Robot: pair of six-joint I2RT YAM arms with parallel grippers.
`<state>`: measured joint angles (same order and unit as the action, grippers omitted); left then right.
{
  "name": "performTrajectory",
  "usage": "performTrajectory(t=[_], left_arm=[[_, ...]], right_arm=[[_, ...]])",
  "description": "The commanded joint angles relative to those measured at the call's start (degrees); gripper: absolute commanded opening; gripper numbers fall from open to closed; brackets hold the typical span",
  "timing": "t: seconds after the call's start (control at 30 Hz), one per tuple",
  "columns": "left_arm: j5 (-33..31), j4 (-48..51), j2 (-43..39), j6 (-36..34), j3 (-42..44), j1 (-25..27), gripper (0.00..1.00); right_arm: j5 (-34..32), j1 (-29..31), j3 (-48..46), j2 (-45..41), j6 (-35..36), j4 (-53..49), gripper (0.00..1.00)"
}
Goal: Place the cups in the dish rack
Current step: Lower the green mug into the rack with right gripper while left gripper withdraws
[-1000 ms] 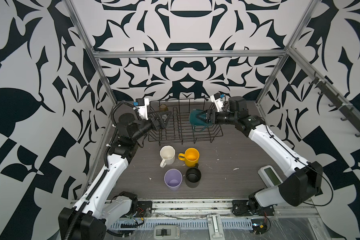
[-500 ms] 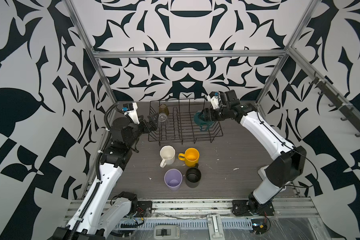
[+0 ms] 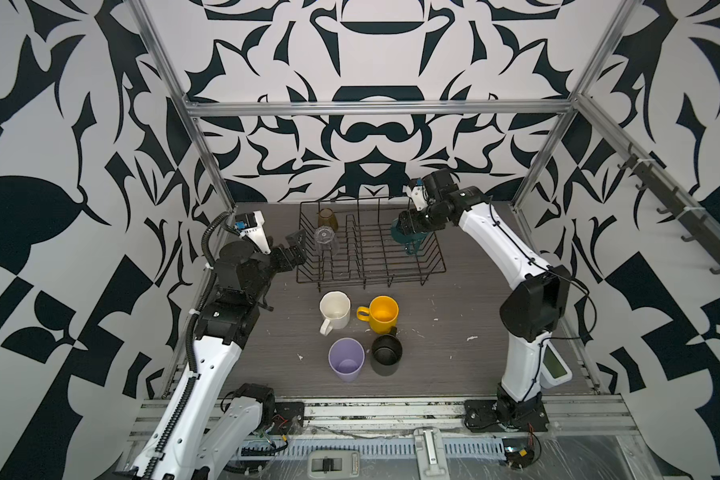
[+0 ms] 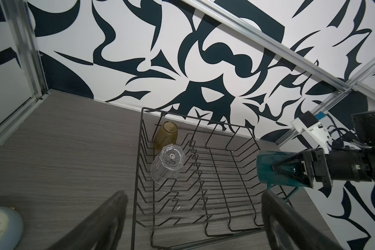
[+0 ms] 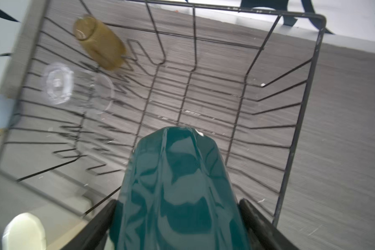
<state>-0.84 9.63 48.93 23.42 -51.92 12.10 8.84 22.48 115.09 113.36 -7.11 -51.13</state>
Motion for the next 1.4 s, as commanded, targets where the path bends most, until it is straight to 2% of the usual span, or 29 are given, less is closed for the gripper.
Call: performTrajectory(t=[0.0,0.7,1.37], left_arm=[[-2.55,1.78,-1.70,-1.27,1.18,-0.40,0.99],[-4.55,4.77,-4.35,-1.62,3.54,-0.98,0.99],[-4.96,6.37,-5.48,-0.92,3.93,-1.02,0.99]], right_arm=[[-4.08,0.01,5.92,0.12,2.06,-0.48,0.00],[-12.02,0.02,32.93,22.15,6.00,-10.83,0.00],[-14.73,-0.95,37.62,30.05,8.43,-8.19,0.00]])
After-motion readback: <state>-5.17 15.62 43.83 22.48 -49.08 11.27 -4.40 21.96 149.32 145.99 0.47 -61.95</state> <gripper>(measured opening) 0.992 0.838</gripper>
